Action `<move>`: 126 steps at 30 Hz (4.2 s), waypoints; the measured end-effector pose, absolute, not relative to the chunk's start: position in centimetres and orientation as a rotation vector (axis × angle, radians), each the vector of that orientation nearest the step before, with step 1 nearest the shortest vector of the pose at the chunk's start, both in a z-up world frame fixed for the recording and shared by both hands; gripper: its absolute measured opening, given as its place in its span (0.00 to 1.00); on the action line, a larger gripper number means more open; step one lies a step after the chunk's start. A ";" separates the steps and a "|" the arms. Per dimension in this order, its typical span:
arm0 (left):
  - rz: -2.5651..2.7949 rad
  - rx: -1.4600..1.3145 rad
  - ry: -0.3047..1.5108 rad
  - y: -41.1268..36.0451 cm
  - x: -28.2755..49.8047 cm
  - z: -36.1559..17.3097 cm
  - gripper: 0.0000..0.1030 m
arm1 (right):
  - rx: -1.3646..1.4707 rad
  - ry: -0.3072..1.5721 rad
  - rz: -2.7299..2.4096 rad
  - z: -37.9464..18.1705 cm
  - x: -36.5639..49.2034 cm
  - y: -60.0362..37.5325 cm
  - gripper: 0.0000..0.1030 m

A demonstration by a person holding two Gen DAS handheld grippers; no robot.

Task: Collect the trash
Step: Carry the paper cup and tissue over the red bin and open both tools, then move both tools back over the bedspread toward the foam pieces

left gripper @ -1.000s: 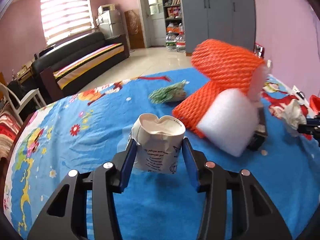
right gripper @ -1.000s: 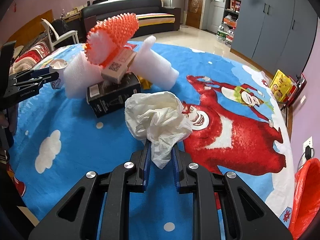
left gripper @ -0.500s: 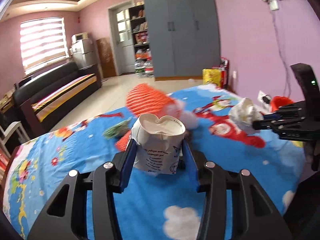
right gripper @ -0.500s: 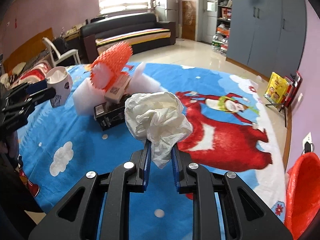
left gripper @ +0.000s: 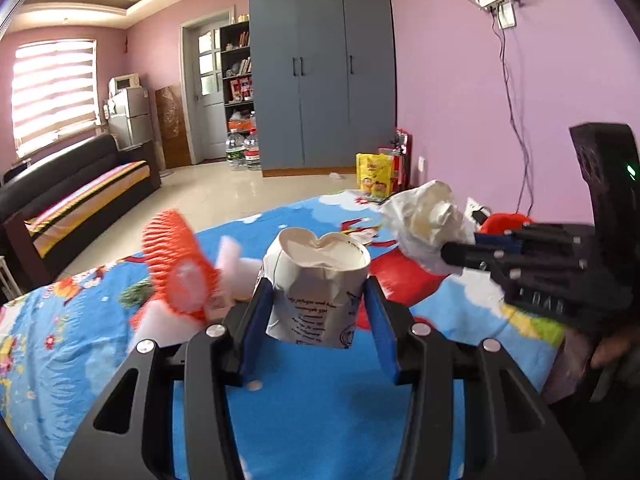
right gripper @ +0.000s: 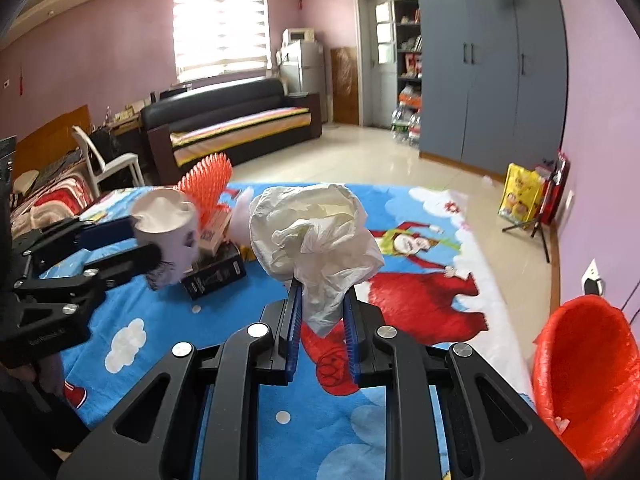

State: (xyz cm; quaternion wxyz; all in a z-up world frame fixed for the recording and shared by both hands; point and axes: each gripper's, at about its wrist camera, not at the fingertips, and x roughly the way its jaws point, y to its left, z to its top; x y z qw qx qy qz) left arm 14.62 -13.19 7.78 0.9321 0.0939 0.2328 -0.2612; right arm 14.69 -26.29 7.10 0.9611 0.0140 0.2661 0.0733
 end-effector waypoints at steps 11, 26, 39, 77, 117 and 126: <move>-0.578 0.175 0.441 -18.7 14.1 8.9 0.44 | 0.009 0.432 -0.023 8.1 10.7 -30.5 0.19; -0.838 0.208 0.401 -33.9 13.4 7.5 0.45 | 0.108 0.458 -0.356 5.8 5.8 -44.2 0.19; -1.003 0.263 0.473 -44.1 14.9 2.7 0.39 | 0.216 0.467 -0.525 3.5 3.5 -50.4 0.19; -0.731 0.191 0.599 -28.3 19.6 3.1 0.93 | 0.088 0.529 -0.449 2.9 7.8 -45.0 0.68; -0.286 -0.025 0.467 -4.4 15.5 10.8 0.95 | -0.044 0.456 0.067 9.2 14.7 -21.8 0.82; -0.226 -0.009 0.485 -1.3 21.8 6.9 0.95 | -0.053 0.618 0.136 5.1 22.8 -19.2 0.68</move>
